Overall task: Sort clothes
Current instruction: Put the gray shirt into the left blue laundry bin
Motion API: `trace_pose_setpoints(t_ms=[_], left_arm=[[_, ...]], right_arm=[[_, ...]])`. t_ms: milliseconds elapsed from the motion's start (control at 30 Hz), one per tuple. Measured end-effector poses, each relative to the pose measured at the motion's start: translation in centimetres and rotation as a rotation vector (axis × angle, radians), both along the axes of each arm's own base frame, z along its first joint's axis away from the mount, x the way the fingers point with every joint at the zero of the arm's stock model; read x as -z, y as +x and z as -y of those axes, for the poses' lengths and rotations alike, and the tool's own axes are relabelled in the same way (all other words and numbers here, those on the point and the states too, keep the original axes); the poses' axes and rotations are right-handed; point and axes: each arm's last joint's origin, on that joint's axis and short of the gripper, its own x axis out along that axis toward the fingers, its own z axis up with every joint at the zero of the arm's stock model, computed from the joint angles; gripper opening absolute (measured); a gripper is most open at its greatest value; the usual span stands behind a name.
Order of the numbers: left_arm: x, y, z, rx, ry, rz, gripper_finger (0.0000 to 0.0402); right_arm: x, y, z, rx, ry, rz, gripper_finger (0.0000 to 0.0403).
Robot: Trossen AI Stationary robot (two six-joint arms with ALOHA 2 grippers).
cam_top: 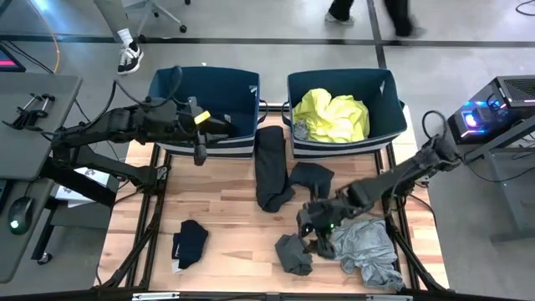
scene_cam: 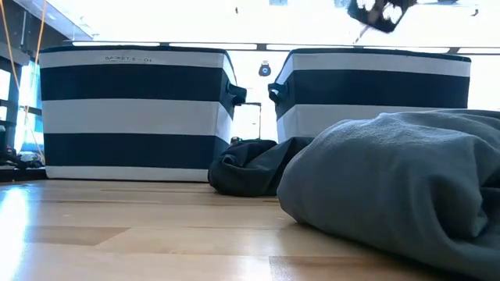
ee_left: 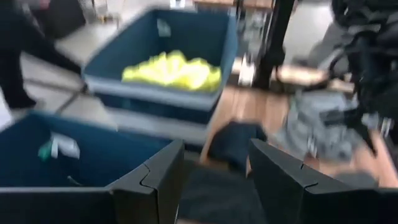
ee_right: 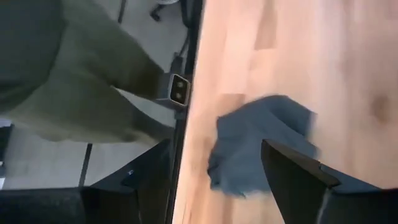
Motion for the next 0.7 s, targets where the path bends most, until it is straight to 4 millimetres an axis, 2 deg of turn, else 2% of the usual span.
trace_pose_setpoints(t_ms=[100, 200, 300, 500, 600, 700], left_arm=[[0.9, -0.5, 0.0, -0.008, -0.025, -0.106, 0.0168], [2.0, -0.9, 0.2, 0.007, -0.068, -0.203, 0.0168], [3.0, -1.2, 0.3, 0.018, -0.112, -0.283, 0.0168], [3.8, -1.5, 0.4, 0.038, -0.165, -0.354, 0.0168], [3.9, -1.5, 0.4, 0.039, -0.166, -0.355, 0.0168], [3.9, -1.5, 0.4, 0.039, -0.166, -0.355, 0.0168]], right_arm=[[3.6, -0.3, -0.7, 0.033, -0.044, 0.0, 0.0231], [6.9, -0.1, -1.1, -0.01, -0.113, 0.002, 0.0231], [9.1, 0.8, -1.9, -0.107, -0.178, 0.055, 0.0231], [12.9, 2.2, -2.7, -0.195, -0.278, 0.001, 0.0227], [14.4, 2.6, -3.0, -0.197, -0.288, -0.031, 0.0203], [15.5, 2.8, -3.1, -0.178, -0.3, -0.082, 0.0154]])
